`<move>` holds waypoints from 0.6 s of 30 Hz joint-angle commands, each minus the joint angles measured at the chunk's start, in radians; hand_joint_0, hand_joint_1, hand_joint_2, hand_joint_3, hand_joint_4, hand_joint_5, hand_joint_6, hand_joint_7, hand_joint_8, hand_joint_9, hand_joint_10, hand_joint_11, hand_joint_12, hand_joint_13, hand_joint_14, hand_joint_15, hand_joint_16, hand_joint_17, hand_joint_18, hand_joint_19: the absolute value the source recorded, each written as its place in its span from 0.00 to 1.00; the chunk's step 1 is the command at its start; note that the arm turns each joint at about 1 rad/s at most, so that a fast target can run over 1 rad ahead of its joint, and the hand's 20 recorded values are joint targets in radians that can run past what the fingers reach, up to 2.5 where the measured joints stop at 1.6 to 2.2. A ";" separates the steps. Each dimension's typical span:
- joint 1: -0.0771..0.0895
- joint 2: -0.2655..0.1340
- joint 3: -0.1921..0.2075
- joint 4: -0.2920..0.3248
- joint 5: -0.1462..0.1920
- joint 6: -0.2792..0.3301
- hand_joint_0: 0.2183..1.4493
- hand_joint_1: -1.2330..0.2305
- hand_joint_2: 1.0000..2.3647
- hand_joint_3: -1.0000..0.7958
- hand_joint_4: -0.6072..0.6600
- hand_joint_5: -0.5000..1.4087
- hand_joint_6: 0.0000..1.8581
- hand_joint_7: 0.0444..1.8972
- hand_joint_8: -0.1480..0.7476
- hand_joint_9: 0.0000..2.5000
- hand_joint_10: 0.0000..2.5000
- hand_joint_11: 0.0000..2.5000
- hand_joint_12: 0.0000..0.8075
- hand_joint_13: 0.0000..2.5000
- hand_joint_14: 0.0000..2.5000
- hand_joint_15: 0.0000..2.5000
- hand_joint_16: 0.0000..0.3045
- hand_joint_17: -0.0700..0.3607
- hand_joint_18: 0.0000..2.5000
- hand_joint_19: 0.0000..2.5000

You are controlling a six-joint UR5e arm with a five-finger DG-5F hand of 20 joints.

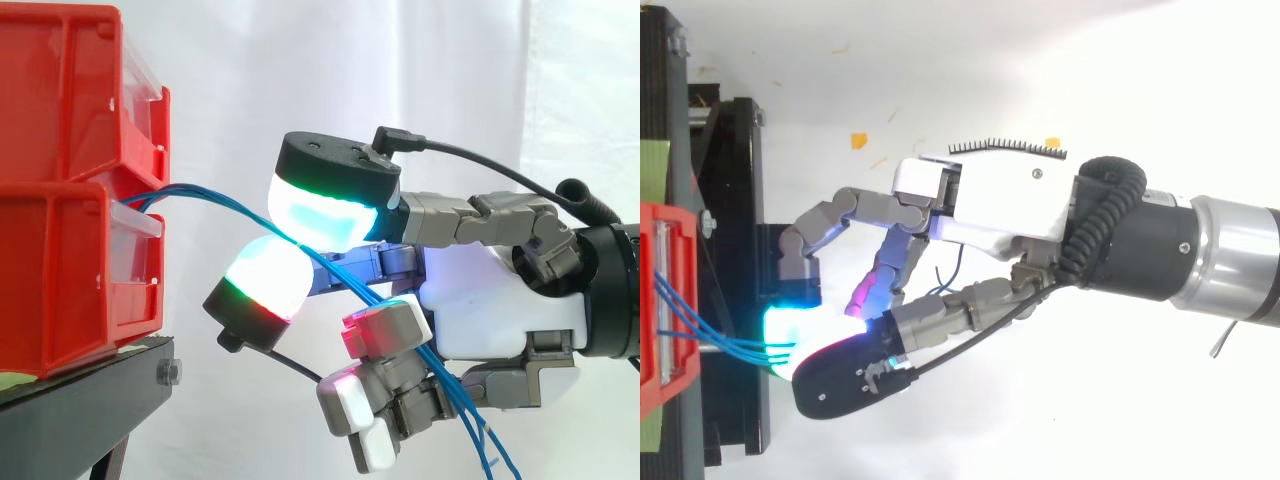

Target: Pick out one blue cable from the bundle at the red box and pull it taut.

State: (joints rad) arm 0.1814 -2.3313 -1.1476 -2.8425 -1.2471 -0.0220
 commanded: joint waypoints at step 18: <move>0.000 0.000 0.000 0.000 0.000 -0.001 0.52 0.22 0.00 0.28 0.22 0.21 0.52 0.64 0.44 0.56 0.02 0.37 0.42 0.44 0.01 0.27 0.15 0.39 0.37 0.27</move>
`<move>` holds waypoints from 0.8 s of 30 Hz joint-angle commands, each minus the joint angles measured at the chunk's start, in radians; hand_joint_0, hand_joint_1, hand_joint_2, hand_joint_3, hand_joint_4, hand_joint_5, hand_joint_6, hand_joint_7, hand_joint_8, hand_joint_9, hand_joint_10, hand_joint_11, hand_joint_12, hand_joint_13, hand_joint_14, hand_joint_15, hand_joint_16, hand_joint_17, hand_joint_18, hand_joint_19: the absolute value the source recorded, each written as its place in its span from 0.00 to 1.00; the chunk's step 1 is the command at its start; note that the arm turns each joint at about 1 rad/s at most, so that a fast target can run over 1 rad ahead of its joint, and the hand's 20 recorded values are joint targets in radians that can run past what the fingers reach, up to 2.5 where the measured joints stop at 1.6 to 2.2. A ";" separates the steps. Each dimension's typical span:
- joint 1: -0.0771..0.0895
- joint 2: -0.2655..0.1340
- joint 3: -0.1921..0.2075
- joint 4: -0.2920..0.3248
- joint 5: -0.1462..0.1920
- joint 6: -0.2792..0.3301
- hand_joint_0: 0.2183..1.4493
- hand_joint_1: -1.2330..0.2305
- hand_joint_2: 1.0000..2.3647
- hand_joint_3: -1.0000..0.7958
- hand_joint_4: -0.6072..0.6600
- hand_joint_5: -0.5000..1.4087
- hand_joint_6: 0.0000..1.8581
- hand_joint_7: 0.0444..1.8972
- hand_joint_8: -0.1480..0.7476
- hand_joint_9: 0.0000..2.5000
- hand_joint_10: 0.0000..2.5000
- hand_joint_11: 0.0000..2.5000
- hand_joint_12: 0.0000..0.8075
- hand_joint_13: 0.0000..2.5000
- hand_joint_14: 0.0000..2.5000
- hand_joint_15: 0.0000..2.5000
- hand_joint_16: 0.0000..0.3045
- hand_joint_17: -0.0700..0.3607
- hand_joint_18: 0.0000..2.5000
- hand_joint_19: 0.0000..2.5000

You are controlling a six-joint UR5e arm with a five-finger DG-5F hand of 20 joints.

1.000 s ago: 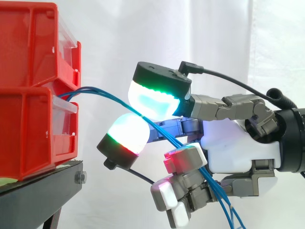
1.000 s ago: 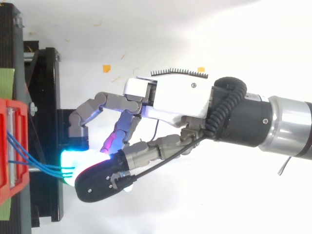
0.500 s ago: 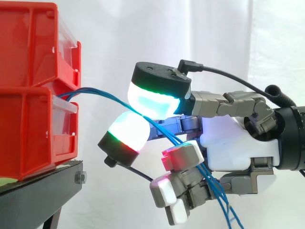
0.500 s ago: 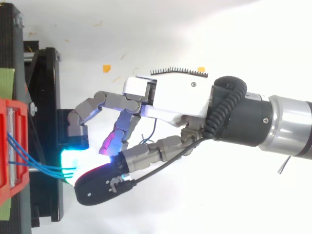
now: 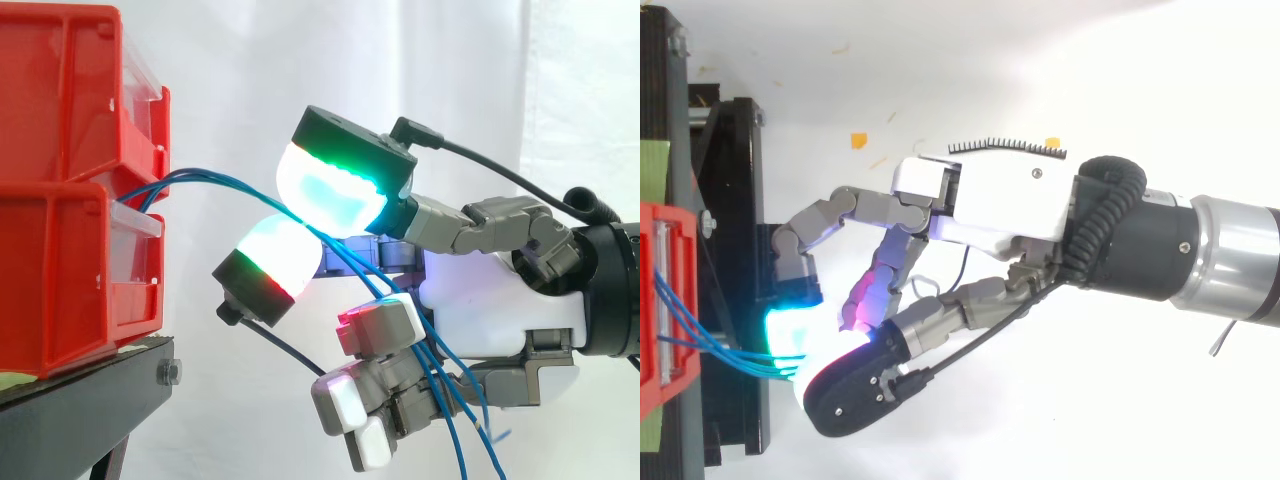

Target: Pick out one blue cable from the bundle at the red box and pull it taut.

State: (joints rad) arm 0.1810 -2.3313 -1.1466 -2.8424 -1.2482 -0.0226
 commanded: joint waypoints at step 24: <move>0.000 0.000 -0.001 0.000 -0.001 0.001 0.40 0.18 0.00 0.28 0.28 0.22 0.51 0.55 0.44 0.57 0.02 0.38 0.41 0.46 0.01 0.27 0.15 0.39 0.40 0.25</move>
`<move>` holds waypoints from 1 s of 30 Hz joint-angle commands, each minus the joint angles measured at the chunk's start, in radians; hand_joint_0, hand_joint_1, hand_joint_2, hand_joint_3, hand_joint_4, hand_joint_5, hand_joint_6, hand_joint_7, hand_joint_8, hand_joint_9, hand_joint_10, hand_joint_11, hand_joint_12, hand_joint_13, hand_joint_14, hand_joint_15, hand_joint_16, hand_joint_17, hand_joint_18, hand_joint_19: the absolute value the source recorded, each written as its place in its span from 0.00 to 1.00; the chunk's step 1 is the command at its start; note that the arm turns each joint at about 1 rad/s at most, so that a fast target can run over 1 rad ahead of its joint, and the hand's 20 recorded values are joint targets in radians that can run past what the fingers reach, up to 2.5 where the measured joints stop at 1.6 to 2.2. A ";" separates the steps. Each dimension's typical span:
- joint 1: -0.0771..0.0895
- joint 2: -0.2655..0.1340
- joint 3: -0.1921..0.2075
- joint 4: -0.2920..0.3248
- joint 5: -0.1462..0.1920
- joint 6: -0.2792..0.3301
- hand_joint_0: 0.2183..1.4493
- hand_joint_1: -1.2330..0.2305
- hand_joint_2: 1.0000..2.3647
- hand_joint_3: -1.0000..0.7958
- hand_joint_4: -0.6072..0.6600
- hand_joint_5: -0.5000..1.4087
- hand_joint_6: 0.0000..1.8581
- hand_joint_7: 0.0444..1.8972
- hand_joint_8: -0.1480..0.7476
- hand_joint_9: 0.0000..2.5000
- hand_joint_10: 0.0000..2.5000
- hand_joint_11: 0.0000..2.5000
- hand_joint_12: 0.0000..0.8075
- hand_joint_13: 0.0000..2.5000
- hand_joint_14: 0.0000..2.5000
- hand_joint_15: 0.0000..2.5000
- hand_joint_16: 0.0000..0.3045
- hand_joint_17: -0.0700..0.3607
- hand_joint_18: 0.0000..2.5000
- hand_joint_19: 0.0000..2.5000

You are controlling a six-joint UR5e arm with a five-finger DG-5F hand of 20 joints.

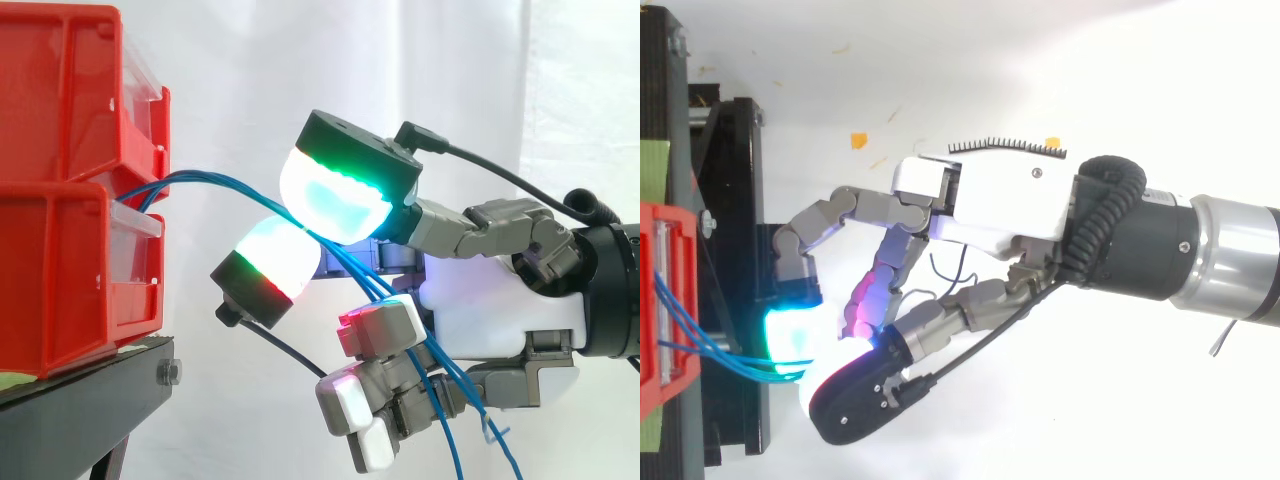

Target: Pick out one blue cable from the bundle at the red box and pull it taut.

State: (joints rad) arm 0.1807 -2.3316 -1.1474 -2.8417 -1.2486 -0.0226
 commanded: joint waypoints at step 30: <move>-0.003 0.000 0.002 -0.004 -0.011 0.001 0.20 0.38 0.00 0.28 0.44 0.22 0.47 0.47 0.49 0.57 0.01 0.36 0.49 0.46 0.01 0.26 0.19 0.46 0.40 0.25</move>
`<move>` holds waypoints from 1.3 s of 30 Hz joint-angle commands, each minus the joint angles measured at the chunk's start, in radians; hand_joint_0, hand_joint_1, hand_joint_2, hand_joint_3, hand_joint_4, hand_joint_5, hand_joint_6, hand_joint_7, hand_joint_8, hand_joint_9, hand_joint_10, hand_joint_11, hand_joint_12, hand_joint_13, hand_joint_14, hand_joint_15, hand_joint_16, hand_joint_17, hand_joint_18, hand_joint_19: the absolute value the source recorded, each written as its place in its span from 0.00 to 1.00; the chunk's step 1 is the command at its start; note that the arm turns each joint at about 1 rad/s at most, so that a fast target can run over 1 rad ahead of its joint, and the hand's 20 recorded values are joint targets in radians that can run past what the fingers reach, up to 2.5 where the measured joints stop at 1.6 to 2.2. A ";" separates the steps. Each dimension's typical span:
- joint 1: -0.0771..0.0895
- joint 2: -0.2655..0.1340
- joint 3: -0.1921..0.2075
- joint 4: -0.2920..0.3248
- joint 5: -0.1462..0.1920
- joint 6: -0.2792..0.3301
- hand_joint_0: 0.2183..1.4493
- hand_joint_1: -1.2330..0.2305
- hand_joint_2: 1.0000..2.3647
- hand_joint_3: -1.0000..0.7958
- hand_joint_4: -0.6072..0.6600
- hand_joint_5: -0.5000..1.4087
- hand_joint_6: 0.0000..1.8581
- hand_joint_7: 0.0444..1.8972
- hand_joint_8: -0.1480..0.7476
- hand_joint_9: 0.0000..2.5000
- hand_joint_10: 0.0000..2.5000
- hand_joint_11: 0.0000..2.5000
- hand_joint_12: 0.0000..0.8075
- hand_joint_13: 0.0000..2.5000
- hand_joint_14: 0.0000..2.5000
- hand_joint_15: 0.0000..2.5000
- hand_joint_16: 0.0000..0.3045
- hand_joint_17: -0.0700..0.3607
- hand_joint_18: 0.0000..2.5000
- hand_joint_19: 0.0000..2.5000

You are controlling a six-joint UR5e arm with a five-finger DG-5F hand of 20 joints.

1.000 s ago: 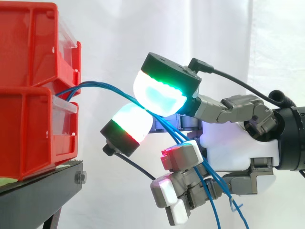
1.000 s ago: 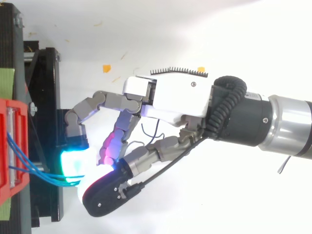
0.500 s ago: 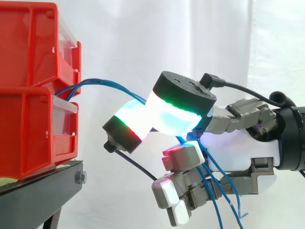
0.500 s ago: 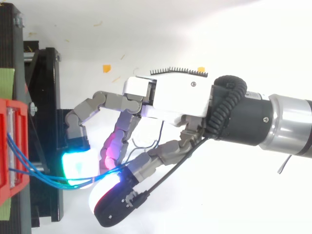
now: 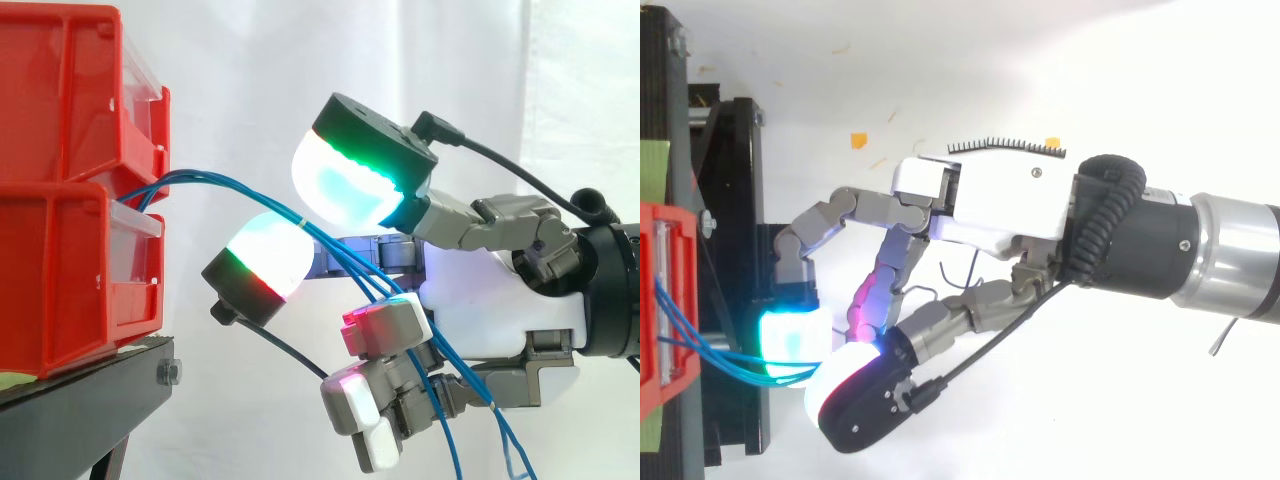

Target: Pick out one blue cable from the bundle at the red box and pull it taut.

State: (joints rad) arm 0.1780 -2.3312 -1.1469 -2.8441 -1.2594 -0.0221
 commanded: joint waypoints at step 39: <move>0.001 0.001 0.001 -0.003 0.000 0.001 0.44 0.19 0.01 0.42 0.40 0.23 0.52 0.55 0.48 0.61 0.02 0.39 0.44 0.47 0.01 0.28 0.16 0.42 0.40 0.27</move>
State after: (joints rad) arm 0.1795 -2.3308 -1.1464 -2.8471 -1.2594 -0.0221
